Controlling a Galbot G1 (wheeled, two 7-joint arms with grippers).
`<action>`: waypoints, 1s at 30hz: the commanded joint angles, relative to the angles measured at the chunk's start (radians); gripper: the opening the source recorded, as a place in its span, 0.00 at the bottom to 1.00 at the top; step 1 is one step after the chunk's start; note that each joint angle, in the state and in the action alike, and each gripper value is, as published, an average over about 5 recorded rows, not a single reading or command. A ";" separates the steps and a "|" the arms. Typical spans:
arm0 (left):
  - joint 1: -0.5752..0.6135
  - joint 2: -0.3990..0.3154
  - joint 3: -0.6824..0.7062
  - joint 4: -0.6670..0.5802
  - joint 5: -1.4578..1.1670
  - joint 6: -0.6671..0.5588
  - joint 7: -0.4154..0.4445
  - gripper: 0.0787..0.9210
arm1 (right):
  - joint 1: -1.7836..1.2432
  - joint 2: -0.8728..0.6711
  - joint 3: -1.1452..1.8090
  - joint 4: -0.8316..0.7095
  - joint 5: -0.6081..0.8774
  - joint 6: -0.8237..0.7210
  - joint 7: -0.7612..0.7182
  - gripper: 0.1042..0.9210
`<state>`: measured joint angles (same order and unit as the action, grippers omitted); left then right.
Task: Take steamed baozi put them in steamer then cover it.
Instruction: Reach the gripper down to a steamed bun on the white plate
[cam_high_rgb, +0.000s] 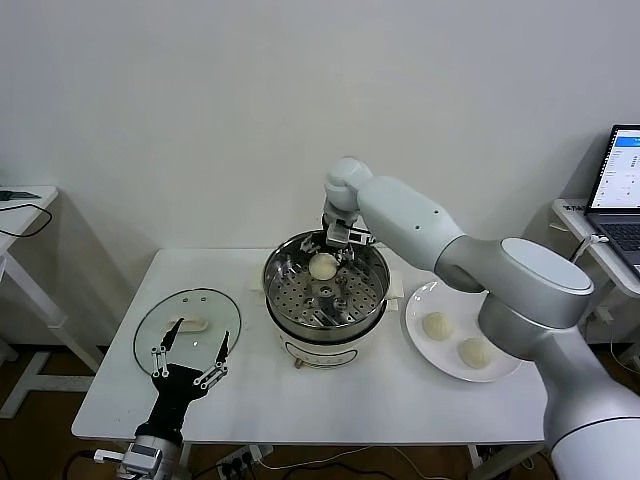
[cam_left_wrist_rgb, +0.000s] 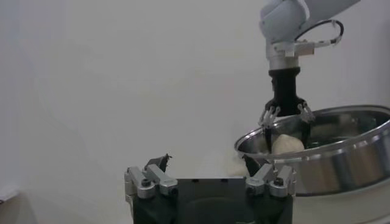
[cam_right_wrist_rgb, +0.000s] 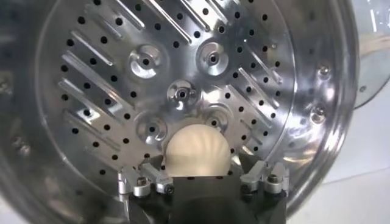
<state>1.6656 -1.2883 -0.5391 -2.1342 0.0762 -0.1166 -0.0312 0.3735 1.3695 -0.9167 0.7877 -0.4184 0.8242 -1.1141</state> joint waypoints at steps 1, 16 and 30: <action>-0.004 0.003 0.008 0.003 0.001 0.003 0.000 0.88 | 0.201 -0.305 -0.158 0.257 0.603 -0.502 -0.119 0.88; -0.004 0.002 0.029 0.010 0.005 0.001 -0.002 0.88 | 0.157 -0.646 -0.423 0.251 0.871 -0.946 -0.094 0.88; 0.014 0.003 0.035 0.017 0.009 0.001 -0.006 0.88 | -0.109 -0.531 -0.326 0.127 0.774 -0.988 0.041 0.88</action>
<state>1.6730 -1.2884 -0.5059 -2.1199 0.0838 -0.1148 -0.0371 0.3890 0.8331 -1.2496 0.9751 0.3407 -0.0070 -1.1276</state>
